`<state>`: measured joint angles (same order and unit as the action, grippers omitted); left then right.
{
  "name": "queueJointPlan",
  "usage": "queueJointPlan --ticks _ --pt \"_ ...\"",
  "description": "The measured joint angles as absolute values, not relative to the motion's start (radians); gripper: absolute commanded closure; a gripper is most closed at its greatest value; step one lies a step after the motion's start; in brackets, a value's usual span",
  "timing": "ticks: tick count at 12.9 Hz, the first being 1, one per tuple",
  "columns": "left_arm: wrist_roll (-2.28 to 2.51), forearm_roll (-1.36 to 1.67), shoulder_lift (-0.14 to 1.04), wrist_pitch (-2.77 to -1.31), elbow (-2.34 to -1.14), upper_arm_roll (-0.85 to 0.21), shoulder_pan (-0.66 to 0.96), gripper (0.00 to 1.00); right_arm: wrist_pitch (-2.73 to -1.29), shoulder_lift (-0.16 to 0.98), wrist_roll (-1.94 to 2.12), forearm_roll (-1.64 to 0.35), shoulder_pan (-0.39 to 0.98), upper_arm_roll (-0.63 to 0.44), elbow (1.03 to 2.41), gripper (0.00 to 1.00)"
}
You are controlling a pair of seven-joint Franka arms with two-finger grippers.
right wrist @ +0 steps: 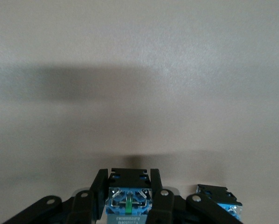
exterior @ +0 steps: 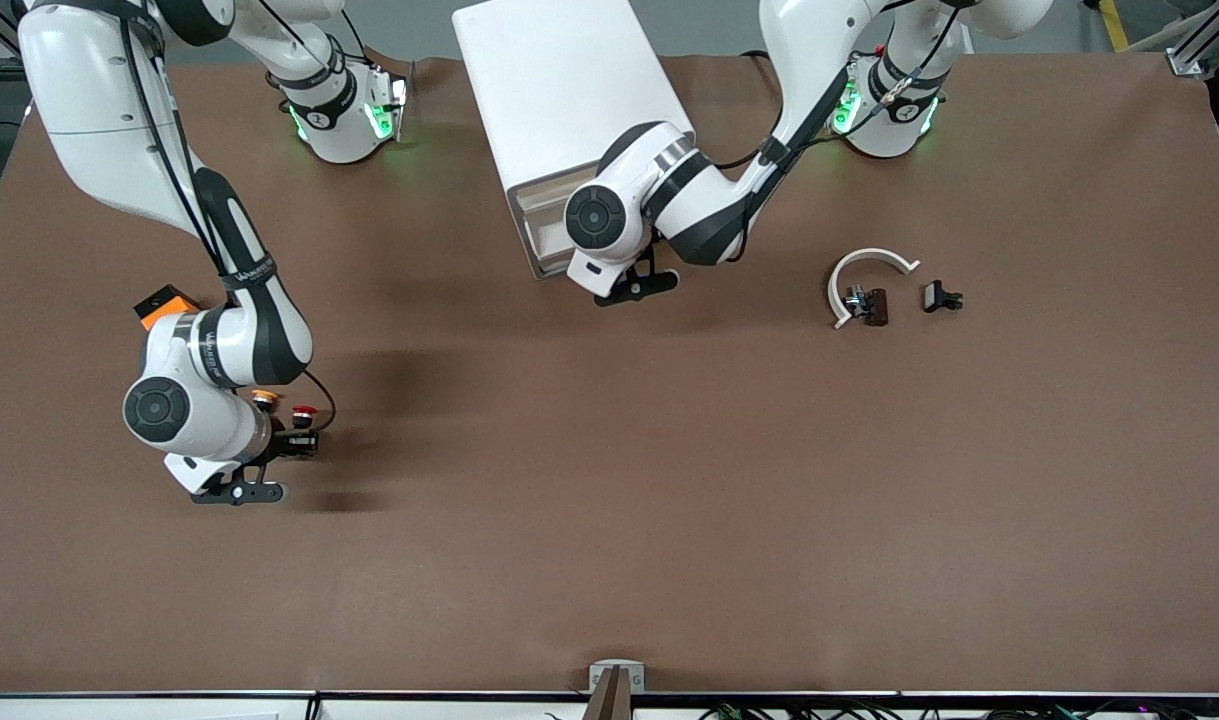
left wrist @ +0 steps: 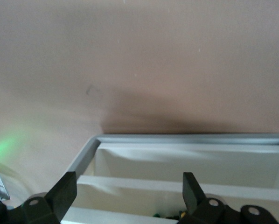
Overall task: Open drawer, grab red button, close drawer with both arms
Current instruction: 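Push the drawer shut with the left gripper while the right gripper lowers the button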
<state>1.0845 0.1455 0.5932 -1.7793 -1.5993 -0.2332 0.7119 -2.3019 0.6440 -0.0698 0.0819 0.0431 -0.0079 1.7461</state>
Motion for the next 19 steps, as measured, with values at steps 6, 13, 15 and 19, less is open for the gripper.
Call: queueJointPlan --ticks 6,13,15,19 --pt "1.134 0.157 0.593 -1.78 -1.606 -0.276 0.713 0.0 -2.302 0.644 -0.07 0.082 0.041 -0.008 1.755 0.7" --pt "1.134 0.161 0.617 -1.853 -1.602 -0.272 0.714 0.0 -2.301 0.644 -0.071 0.082 0.029 -0.008 1.76 0.0" --pt "1.134 0.142 0.617 -1.857 -1.592 -0.247 0.712 0.0 -2.302 0.643 -0.071 0.082 0.025 -0.008 1.758 0.0" --pt "1.133 -0.018 0.597 -1.862 -1.522 -0.177 0.67 0.0 -2.209 0.598 -0.071 0.082 0.025 -0.007 1.714 0.0"
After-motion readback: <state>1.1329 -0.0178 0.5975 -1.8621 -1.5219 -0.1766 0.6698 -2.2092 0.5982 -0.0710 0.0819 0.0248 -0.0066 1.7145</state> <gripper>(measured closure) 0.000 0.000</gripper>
